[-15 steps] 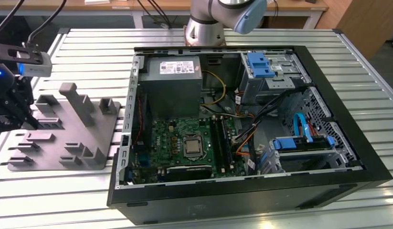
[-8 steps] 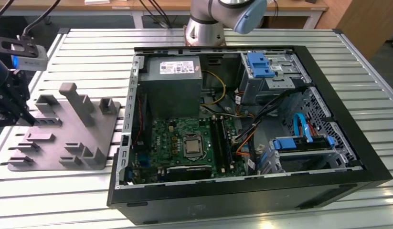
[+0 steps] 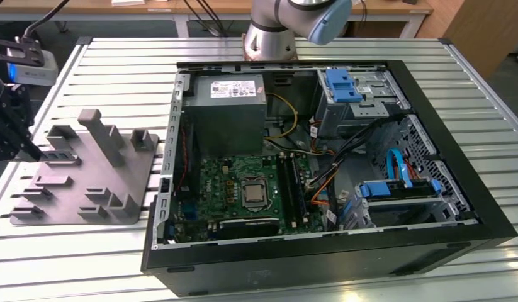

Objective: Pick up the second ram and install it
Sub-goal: 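Pick up the second ram and move it above second insertion slot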

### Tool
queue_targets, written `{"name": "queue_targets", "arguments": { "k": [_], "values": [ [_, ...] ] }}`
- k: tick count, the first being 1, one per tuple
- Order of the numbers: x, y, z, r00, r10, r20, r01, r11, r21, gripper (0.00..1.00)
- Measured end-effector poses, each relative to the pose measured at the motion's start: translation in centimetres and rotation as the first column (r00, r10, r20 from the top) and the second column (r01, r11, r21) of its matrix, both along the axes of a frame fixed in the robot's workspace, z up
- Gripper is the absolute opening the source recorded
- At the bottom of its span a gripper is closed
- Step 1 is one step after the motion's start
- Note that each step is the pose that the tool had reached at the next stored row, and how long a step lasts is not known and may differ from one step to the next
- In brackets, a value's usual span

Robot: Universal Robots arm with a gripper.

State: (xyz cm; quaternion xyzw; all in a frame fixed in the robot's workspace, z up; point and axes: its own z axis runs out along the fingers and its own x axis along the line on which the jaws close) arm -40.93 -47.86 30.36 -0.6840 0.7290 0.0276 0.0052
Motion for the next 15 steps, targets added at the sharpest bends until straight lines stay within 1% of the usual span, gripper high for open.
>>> {"name": "queue_targets", "arguments": {
  "k": [15],
  "values": [
    [0.0, 0.0, 2.79, 1.0, 0.0, 0.0001, 0.0, 1.0, 0.0009, 0.14]
  ]
}}
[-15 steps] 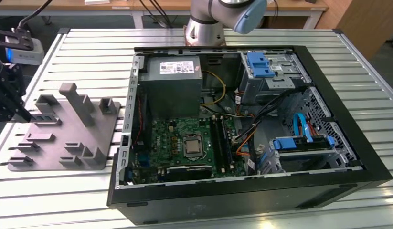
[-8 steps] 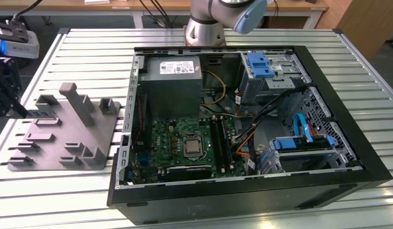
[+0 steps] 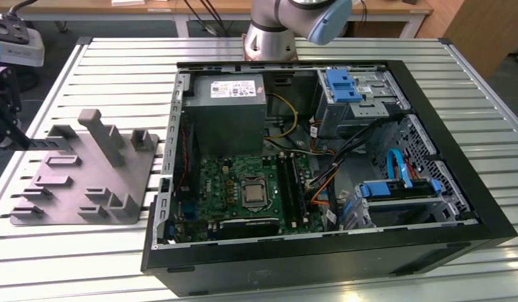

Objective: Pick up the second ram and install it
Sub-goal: 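Pick up the second ram and move it above second insertion slot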

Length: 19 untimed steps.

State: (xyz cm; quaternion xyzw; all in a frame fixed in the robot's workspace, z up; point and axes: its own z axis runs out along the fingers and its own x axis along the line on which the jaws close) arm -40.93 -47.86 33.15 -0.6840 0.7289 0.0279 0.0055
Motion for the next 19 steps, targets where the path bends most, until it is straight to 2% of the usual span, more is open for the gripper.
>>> {"name": "queue_targets", "arguments": {
  "k": [19],
  "values": [
    [0.0, 0.0, 3.5, 1.0, 0.0, 0.0, 0.0, 1.0, 0.0019, 0.14]
  ]
}}
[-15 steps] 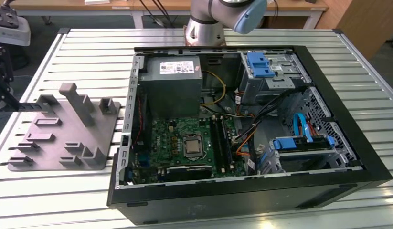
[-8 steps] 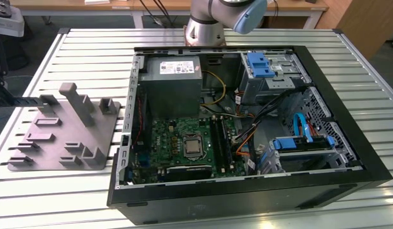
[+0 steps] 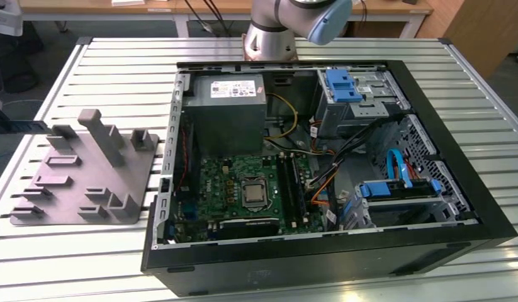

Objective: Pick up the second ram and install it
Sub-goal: 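Pick up the second ram and move it above second insertion slot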

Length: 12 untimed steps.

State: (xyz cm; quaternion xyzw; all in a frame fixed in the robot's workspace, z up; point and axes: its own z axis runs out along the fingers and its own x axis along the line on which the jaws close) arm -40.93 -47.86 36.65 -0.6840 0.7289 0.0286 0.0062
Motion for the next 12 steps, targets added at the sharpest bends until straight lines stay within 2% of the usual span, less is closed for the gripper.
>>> {"name": "queue_targets", "arguments": {
  "k": [12],
  "values": [
    [0.0, 0.0, 2.01, 1.0, 0.0, 0.0, 0.0, 1.0, 0.0011, 0.14]
  ]
}}
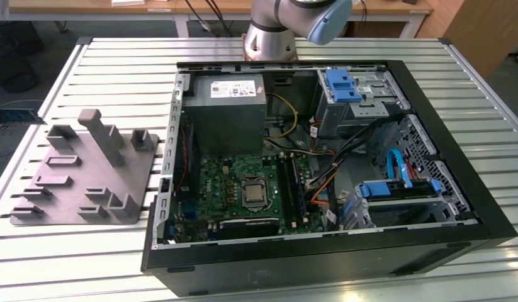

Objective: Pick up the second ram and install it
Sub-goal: 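Pick up the second ram and move it above second insertion slot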

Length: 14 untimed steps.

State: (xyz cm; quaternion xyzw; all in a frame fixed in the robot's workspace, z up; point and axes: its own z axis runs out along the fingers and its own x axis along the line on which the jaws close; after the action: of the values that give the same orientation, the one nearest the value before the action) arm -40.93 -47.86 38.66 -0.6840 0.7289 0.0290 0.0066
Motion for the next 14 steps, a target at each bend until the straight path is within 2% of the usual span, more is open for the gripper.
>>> {"name": "queue_targets", "arguments": {
  "k": [14],
  "values": [
    [0.0, 0.0, 2.25, 1.0, 0.0, 0.0, 0.0, 1.0, 0.0007, 0.14]
  ]
}}
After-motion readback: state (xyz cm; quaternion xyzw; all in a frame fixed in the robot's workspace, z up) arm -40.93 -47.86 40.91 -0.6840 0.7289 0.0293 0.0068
